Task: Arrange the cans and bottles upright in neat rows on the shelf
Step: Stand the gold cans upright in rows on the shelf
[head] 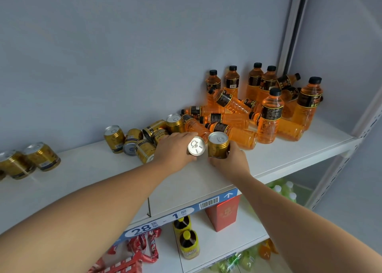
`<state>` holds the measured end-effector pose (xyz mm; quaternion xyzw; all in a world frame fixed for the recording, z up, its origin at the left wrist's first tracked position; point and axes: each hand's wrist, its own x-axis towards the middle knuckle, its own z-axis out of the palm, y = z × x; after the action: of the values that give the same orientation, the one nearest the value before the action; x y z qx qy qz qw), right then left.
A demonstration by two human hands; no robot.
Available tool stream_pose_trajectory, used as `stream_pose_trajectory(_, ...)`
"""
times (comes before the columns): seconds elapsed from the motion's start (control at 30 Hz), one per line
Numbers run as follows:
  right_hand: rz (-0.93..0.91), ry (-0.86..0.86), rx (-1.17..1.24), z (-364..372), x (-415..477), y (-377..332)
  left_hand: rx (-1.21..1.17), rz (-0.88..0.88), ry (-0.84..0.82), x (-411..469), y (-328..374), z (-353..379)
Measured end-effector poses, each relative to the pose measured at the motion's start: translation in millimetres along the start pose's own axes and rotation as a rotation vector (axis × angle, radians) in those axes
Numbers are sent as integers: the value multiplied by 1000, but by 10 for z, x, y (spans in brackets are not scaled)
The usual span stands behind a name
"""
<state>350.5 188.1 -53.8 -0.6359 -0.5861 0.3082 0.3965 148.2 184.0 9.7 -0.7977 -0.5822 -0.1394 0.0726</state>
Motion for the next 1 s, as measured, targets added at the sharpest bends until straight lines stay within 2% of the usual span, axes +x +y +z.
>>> stream_pose_trajectory(0.1, -15, 50, 9, -35, -7, -52, -162, -61, 39, -38, 52, -89)
stream_pose_trajectory(0.17, -37, 66, 12, -44, -24, -115, -304, -160, 52, -44, 65, -168)
stream_pose_trajectory(0.3, -103, 53, 6, -30, -57, -297, -586, -287, 142, -112, -19, -342)
stream_pose_trajectory(0.67, -256, -54, 47, 481, -281, -1179, -629, -547, 255, -838, -762, -1041)
stream_pose_trajectory(1.0, -324, -204, 59, 1752, -905, -2089, -651, -688, 385, -1859, -1932, -1355)
